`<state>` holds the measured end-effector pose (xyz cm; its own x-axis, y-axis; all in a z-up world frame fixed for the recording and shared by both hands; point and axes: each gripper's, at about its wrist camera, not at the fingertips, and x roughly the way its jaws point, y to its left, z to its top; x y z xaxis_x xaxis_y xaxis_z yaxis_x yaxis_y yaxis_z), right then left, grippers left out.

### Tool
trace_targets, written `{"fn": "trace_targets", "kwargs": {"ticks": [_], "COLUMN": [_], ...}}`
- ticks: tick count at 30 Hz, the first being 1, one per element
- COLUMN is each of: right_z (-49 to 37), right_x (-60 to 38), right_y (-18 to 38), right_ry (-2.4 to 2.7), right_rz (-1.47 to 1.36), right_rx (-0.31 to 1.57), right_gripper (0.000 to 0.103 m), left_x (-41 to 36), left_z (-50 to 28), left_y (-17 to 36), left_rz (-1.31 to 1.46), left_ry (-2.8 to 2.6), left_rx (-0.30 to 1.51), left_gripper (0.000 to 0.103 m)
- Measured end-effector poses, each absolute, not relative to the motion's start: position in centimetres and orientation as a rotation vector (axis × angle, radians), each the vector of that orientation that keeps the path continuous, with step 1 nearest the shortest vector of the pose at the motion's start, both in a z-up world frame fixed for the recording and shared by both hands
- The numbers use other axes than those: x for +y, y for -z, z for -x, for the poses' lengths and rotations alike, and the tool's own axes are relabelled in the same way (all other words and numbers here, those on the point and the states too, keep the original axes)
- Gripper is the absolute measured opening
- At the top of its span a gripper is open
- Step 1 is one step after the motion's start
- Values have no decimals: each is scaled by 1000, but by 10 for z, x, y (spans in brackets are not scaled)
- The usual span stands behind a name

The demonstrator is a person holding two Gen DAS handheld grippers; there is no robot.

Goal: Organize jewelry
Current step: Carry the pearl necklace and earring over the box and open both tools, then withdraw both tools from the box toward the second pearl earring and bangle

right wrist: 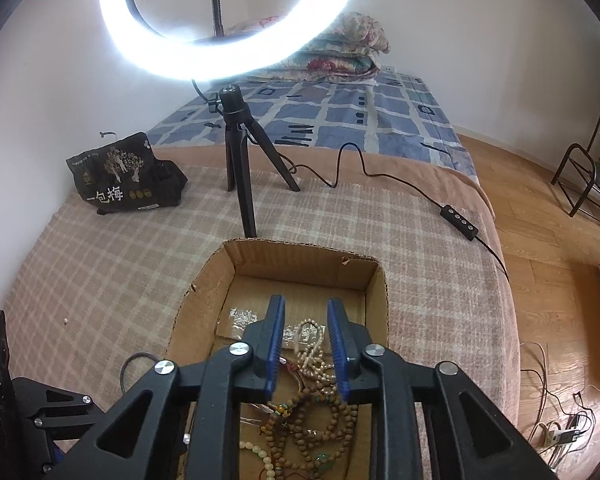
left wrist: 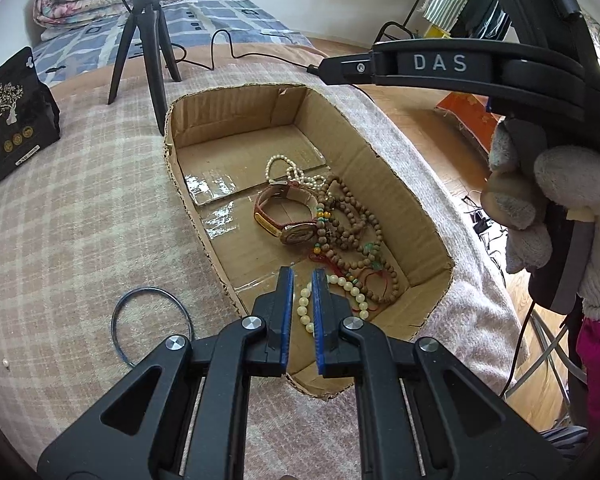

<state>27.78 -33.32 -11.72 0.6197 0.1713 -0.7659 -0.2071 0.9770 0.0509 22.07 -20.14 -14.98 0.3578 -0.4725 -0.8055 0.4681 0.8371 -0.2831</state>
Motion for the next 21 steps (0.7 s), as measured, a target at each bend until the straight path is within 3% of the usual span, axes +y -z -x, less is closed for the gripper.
{"fn": "trace_targets", "kwargs": {"ticks": [2,4,6,12,18,21], "right_z": [-275,-272,-268,-250,-223,-209], "right_x": [-333,-333,-334,-333,-330,-324], "right_y": [116,115,113,100,83,77], "right_ry": [-214,-205,-194,-165,-97,-57], "right_rz": [42,35,26,-8,-34,-25], "right_rx": [875,869,858,833,779,743], "right_gripper": [30,41,58,81,99,103], "left_x": [-200,-196,-193,-177,-145,-123], "left_z": [-220,-218,-215,-203,-192,-186], "left_y": [149,148,145,133,119,114], "left_rz": [4,7,7,12,35,30], "left_ry": [605,604,602,594,580,554], "left_rx": [1041,1037,1031,1009,992,978], "left_gripper": [12,25,26,26,26,26]}}
